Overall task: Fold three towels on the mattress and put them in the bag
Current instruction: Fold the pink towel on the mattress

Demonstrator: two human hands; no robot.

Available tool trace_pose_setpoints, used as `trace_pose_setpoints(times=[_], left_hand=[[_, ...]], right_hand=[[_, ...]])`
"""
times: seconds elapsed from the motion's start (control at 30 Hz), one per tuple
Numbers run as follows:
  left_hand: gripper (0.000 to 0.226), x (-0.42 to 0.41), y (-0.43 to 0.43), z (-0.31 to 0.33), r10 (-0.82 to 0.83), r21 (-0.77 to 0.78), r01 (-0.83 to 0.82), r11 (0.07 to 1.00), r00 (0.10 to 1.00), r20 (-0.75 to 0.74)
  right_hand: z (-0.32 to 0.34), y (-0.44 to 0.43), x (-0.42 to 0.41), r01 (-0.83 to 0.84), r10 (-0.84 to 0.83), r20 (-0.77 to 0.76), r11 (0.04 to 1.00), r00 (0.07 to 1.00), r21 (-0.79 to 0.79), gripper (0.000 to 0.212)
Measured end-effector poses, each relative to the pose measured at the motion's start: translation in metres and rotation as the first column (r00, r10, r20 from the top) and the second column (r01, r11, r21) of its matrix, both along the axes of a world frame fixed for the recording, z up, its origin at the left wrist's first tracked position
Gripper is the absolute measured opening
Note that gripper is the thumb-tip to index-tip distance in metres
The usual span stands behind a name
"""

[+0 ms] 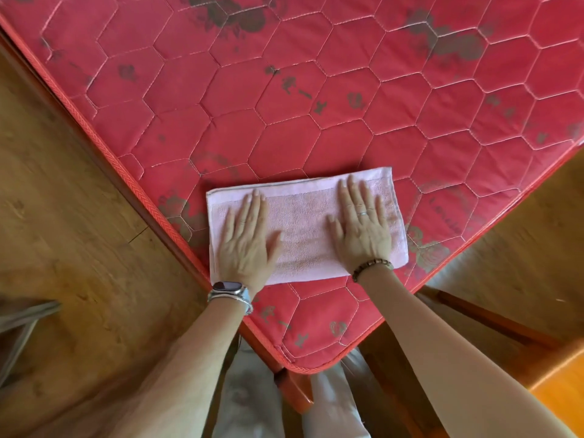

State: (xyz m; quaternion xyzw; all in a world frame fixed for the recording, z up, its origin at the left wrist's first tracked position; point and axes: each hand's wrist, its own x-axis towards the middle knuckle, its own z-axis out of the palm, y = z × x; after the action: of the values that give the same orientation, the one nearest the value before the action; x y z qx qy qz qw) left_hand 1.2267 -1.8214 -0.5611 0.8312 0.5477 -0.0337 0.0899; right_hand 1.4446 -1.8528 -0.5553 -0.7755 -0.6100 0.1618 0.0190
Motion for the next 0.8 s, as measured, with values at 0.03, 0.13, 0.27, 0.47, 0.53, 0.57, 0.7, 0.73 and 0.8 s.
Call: trace_pose_setpoints(times=[0.03, 0.13, 0.27, 0.47, 0.53, 0.57, 0.7, 0.73, 0.8], left_hand=[[0.073, -0.005, 0.000, -0.004, -0.012, 0.014, 0.012, 1.000, 1.000, -0.011], [0.073, -0.009, 0.004, -0.003, -0.054, -0.018, 0.053, 0.998, 0.998, -0.028], [0.071, -0.016, 0.002, -0.006, 0.084, -0.012, -0.083, 0.996, 0.995, 0.054], [0.068, -0.026, 0.000, -0.013, 0.072, -0.029, -0.069, 0.997, 0.989, 0.131], [0.065, -0.027, 0.001, -0.012, 0.084, -0.047, -0.077, 0.996, 0.981, 0.177], [0.063, -0.027, 0.002, -0.012, 0.098, -0.069, -0.085, 0.994, 0.970, 0.224], [0.057, -0.037, 0.001, -0.003, 0.268, -0.179, -0.210, 0.961, 0.867, 0.420], [0.057, -0.040, -0.002, 0.001, 0.312, -0.199, -0.248, 0.948, 0.841, 0.442], [0.058, -0.046, -0.009, 0.012, 0.385, -0.253, -0.295, 0.922, 0.777, 0.498]], right_hand=[[-0.003, -0.003, 0.010, 0.021, -0.021, 0.019, 1.000, 1.000, 0.004, 0.063], [-0.002, -0.006, 0.020, -0.046, 0.047, 0.061, 0.999, 0.997, -0.018, 0.064], [-0.003, -0.009, 0.026, 0.003, -0.002, 0.060, 1.000, 0.998, -0.021, 0.065], [-0.004, -0.017, 0.031, 0.081, -0.080, 0.033, 0.997, 0.996, -0.016, 0.067], [-0.002, -0.016, 0.031, 0.062, -0.060, 0.050, 0.997, 0.997, -0.047, 0.067], [-0.002, -0.015, 0.031, 0.062, -0.060, 0.042, 0.997, 0.997, -0.051, 0.068], [0.010, -0.008, 0.027, 0.106, -0.110, -0.098, 0.993, 0.989, -0.050, 0.068], [0.017, -0.006, 0.022, 0.142, -0.147, -0.155, 0.989, 0.977, -0.045, 0.068], [0.033, -0.004, 0.004, 0.235, -0.238, -0.366, 0.971, 0.900, -0.053, 0.065]])
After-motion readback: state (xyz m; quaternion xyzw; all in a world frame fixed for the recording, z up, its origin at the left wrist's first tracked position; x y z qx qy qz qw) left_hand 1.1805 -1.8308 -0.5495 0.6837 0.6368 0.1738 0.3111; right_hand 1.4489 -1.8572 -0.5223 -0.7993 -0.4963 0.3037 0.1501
